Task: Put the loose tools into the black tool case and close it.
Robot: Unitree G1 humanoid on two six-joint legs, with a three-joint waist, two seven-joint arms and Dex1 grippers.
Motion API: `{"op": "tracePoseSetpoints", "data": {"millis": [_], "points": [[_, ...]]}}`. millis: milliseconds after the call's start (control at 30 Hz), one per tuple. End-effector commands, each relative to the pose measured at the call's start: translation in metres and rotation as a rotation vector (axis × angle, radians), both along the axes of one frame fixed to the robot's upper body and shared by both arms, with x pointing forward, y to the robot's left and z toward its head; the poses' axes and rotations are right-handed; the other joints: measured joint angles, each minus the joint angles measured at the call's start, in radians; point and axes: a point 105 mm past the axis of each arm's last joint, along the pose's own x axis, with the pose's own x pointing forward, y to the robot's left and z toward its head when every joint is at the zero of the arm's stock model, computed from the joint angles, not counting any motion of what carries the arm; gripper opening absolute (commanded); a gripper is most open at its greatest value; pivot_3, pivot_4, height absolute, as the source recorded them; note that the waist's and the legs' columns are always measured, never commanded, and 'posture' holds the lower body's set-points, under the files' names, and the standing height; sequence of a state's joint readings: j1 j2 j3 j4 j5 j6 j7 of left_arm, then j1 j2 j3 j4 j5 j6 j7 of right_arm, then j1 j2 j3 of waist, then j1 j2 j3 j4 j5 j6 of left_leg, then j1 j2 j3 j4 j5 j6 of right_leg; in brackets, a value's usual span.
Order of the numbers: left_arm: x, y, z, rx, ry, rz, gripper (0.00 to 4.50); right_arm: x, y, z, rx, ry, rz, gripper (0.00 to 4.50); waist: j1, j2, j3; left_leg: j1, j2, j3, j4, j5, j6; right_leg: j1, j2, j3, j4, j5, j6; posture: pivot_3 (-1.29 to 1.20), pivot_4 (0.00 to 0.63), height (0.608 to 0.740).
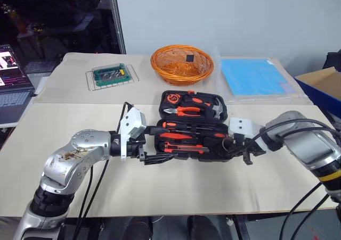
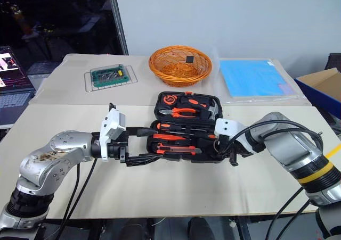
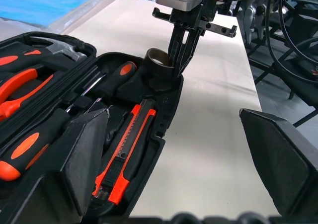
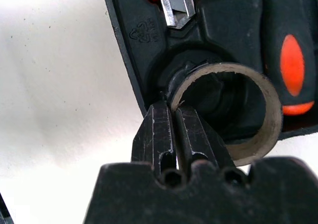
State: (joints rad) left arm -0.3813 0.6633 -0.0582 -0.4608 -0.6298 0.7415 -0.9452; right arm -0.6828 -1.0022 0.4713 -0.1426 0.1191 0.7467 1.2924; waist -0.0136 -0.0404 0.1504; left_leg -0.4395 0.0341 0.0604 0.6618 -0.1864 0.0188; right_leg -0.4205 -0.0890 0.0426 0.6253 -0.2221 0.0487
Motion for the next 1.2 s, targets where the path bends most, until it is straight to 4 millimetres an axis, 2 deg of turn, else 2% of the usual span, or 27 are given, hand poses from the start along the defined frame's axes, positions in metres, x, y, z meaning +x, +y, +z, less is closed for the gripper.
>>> {"op": "tracePoseSetpoints", "data": {"millis": [33, 267, 500, 567, 600, 767, 933, 1100, 1200], "points": [[-0.002, 0.0, 0.007, -0.009, -0.044, -0.002, 4.5, -0.001, 0.01, 0.0, 0.003, 0.008, 0.059, 0.04, -0.001, 0.0, 0.0, 0.0, 0.0, 0.0, 0.0, 0.0, 0.0, 0.0, 0.0, 0.0, 0.0, 0.0, 0.0, 0.0, 0.15, 0.74], [-0.002, 0.001, 0.005, -0.007, -0.042, 0.011, 4.5, -0.003, 0.015, 0.003, -0.025, 0.02, 0.123, 0.04, 0.001, 0.0, 0.001, -0.001, -0.001, 0.0, 0.0, 0.0, 0.0, -0.001, 0.0, 0.0, 0.002, -0.001, 0.001, 0.0, 0.15, 0.74], [-0.001, 0.003, 0.002, -0.001, -0.043, 0.021, 4.5, -0.014, 0.005, -0.016, -0.093, 0.101, 0.16, 0.04, 0.007, 0.0, 0.001, 0.0, -0.001, 0.0, 0.0, 0.0, 0.0, -0.001, 0.0, 0.0, 0.002, -0.002, 0.001, 0.0, 0.15, 0.74], [-0.001, 0.003, 0.001, 0.003, -0.042, 0.022, 4.5, -0.012, 0.005, -0.016, -0.089, 0.09, 0.162, 0.74, 0.01, 0.0, 0.001, -0.001, -0.001, 0.0, 0.0, 0.0, 0.0, -0.001, -0.001, 0.0, 0.002, -0.002, 0.001, 0.0, 0.15, 0.74], [0.0, 0.004, 0.001, 0.005, -0.042, 0.023, 4.5, -0.011, 0.006, -0.014, -0.076, 0.085, 0.154, 0.93, 0.012, 0.0, 0.001, -0.001, -0.001, 0.0, 0.0, 0.0, 0.0, -0.001, -0.001, 0.0, 0.002, -0.002, 0.001, 0.0, 0.15, 0.74], [0.007, 0.01, 0.0, 0.011, -0.046, 0.047, 4.5, -0.015, 0.012, 0.003, 0.007, 0.045, 0.145, 2.54, 0.019, 0.0, 0.001, -0.001, -0.001, -0.001, 0.0, 0.0, 0.0, -0.001, -0.001, -0.001, 0.002, -0.002, 0.0, 0.0, 0.15, 0.74], [0.028, 0.014, 0.0, -0.028, -0.045, 0.156, 4.5, -0.028, 0.028, 0.037, 0.184, -0.02, 0.134, 2.54, 0.023, 0.0, 0.001, -0.001, -0.001, -0.001, 0.0, 0.0, 0.0, -0.001, -0.001, -0.001, 0.002, -0.002, 0.001, 0.0, 0.15, 0.74], [0.047, 0.017, 0.005, -0.078, -0.045, 0.256, 4.5, -0.035, 0.036, 0.054, 0.354, -0.093, 0.031, 2.54, 0.025, 0.0, 0.001, -0.001, -0.001, -0.001, 0.0, 0.0, 0.0, 0.0, -0.001, -0.001, 0.003, -0.002, 0.001, 0.0, 0.15, 0.74], [0.062, 0.019, 0.004, -0.09, -0.051, 0.35, 4.5, -0.022, 0.03, 0.067, 0.465, -0.274, -0.112, 2.54, 0.025, 0.0, 0.001, -0.001, -0.001, -0.002, 0.0, 0.0, 0.0, 0.0, -0.001, -0.001, 0.003, -0.002, 0.001, 0.0, 0.15, 0.74]]}}
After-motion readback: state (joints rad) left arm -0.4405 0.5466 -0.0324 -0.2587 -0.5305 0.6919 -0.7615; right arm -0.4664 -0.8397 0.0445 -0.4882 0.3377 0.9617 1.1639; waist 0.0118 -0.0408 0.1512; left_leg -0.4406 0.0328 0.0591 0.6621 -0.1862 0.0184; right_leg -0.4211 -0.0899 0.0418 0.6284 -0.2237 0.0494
